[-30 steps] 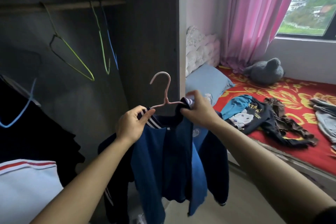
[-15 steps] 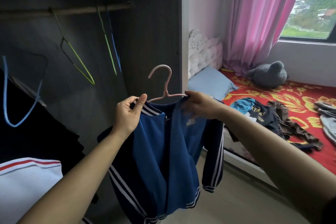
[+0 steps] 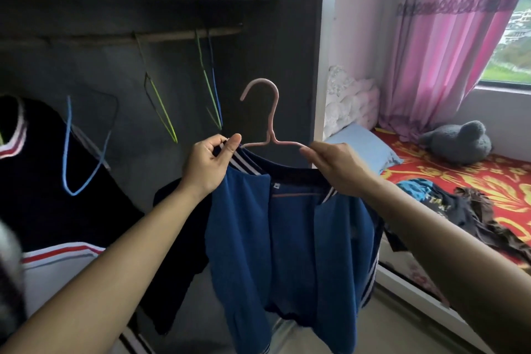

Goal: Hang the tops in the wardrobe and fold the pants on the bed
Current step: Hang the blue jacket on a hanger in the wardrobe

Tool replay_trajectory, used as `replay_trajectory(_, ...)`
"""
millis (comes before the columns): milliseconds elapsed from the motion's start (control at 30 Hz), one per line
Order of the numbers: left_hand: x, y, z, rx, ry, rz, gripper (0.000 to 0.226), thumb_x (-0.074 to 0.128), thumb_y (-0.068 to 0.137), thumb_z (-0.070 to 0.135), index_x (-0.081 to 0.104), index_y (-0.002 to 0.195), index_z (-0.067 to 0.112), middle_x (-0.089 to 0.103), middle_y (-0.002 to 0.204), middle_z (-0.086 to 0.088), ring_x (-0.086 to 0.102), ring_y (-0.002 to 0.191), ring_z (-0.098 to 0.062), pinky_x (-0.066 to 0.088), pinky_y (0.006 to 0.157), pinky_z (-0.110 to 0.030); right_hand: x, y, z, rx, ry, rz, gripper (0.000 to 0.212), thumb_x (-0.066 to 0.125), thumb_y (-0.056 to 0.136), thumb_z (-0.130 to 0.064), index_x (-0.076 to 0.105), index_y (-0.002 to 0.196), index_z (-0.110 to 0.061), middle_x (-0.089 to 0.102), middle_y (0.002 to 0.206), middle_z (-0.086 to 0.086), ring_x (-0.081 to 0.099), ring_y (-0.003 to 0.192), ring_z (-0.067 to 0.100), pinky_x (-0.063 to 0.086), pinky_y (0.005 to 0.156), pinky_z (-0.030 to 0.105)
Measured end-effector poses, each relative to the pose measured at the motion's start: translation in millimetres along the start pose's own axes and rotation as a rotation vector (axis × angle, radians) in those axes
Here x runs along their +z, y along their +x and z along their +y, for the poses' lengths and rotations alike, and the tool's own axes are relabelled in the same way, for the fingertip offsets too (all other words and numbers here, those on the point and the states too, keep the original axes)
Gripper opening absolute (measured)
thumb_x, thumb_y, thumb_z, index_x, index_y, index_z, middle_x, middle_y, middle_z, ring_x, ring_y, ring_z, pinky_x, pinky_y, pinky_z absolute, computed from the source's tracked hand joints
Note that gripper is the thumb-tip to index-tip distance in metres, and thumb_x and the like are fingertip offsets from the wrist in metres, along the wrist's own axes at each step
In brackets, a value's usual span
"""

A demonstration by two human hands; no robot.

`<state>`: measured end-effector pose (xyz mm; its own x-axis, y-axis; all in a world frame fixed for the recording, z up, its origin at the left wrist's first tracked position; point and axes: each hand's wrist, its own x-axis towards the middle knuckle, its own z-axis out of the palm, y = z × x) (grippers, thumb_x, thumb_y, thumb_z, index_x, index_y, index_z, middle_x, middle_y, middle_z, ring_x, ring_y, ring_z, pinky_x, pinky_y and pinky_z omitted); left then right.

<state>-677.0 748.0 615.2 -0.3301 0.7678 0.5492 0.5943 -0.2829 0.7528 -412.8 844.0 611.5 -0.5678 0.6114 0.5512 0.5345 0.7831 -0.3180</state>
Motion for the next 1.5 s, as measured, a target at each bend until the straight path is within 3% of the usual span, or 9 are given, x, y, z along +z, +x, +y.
replay_trajectory(133, -6.7, 7.8, 3.7, 0.022, -0.062, -0.033, 0.053, 0.066, 0.078, 0.067, 0.063, 0.070, 0.015, 0.042, 0.055, 0.000, 0.034, 0.052, -0.018, 0.031, 0.053, -0.037, -0.9, 11.8, -6.5, -0.003, 0.028, 0.059, 0.046, 0.039, 0.100, -0.057, 0.061, 0.087, -0.017, 0.063, 0.071, 0.001, 0.059, 0.068, 0.022, 0.051, 0.064, 0.041)
replay_trajectory(267, -8.4, 14.2, -3.0, 0.016, -0.054, 0.047, 0.058, 0.069, 0.067, 0.077, 0.069, 0.072, 0.019, 0.050, 0.057, -0.007, 0.042, 0.054, -0.022, 0.043, 0.054, -0.048, -14.3, 14.2, -2.5, -0.014, 0.050, -0.020, 0.050, 0.055, 0.085, -0.067, 0.062, 0.113, -0.026, 0.061, 0.090, -0.013, 0.055, 0.081, 0.007, 0.042, 0.071, 0.018)
replay_trajectory(333, -9.6, 15.6, -8.1, 0.007, -0.080, 0.081, 0.056, 0.070, 0.067, 0.076, 0.068, 0.070, 0.021, 0.052, 0.055, 0.002, 0.044, 0.054, -0.019, 0.045, 0.055, -0.049, -22.1, 7.7, 12.5, 0.100, -0.010, -0.146, 0.062, 0.056, 0.074, -0.075, 0.061, 0.115, -0.029, 0.059, 0.091, -0.014, 0.055, 0.083, 0.009, 0.042, 0.071, 0.023)
replay_trajectory(433, -11.6, 18.9, -13.6, 0.003, -0.115, 0.090, 0.053, 0.071, 0.068, 0.075, 0.068, 0.068, 0.022, 0.049, 0.054, 0.004, 0.042, 0.054, -0.020, 0.042, 0.053, -0.050, -22.5, -4.2, 30.4, 0.228, -0.098, -0.148, 0.052, 0.052, 0.074, -0.077, 0.053, 0.070, -0.025, 0.051, 0.061, -0.005, 0.049, 0.062, 0.020, 0.037, 0.058, 0.030)
replay_trajectory(500, -11.1, 21.5, -16.0, 0.004, -0.115, 0.071, 0.055, 0.069, 0.068, 0.076, 0.067, 0.068, 0.022, 0.046, 0.054, 0.001, 0.038, 0.054, -0.021, 0.040, 0.051, -0.049, -19.9, -7.0, 29.6, 0.263, -0.097, -0.061, 0.053, 0.057, 0.082, -0.067, 0.045, 0.060, -0.020, 0.044, 0.054, -0.002, 0.043, 0.056, 0.022, 0.032, 0.053, 0.030)
replay_trajectory(867, 34.3, 32.6, -9.0, 0.085, -0.357, -0.268, 0.032, 0.065, 0.088, 0.038, 0.070, 0.081, 0.008, 0.060, 0.068, 0.002, 0.051, 0.063, -0.007, 0.043, 0.063, -0.021, -29.0, 8.6, -32.5, 0.162, -0.034, -0.019, 0.034, 0.052, 0.096, -0.054, 0.059, 0.083, -0.023, 0.058, 0.066, -0.002, 0.052, 0.061, 0.010, 0.045, 0.064, 0.034)
replay_trajectory(1200, 73.7, 99.3, -6.6, 0.124, -0.248, -0.289, 0.029, 0.056, 0.098, 0.036, 0.069, 0.086, 0.014, 0.063, 0.084, -0.011, 0.053, 0.074, -0.010, 0.043, 0.075, -0.026, -81.4, 4.7, -45.9, 0.353, -0.382, 0.324, 0.049, 0.042, 0.093, -0.068, 0.067, 0.102, -0.027, 0.065, 0.073, 0.000, 0.063, 0.072, 0.030, 0.047, 0.064, 0.036)
replay_trajectory(1333, 94.7, 135.5, 23.1, 0.142, -0.270, -0.283, 0.029, 0.057, 0.099, 0.031, 0.069, 0.081, 0.011, 0.058, 0.076, -0.018, 0.049, 0.073, -0.013, 0.041, 0.072, -0.030, -84.8, 23.2, -46.2, 0.367, -0.484, 0.354, 0.048, 0.039, 0.098, -0.062, 0.065, 0.106, -0.023, 0.069, 0.084, 0.012, 0.065, 0.080, 0.040, 0.046, 0.064, 0.039)
replay_trajectory(1500, 118.0, 177.5, 50.1, 0.158, -0.343, -0.388, 0.027, 0.058, 0.099, 0.026, 0.068, 0.086, 0.006, 0.055, 0.075, -0.008, 0.045, 0.071, -0.017, 0.040, 0.068, -0.028, -65.0, 64.9, -24.4, 0.348, -0.490, 0.333, 0.043, 0.038, 0.101, -0.058, 0.065, 0.108, -0.024, 0.071, 0.089, 0.010, 0.066, 0.078, 0.035, 0.044, 0.063, 0.036)
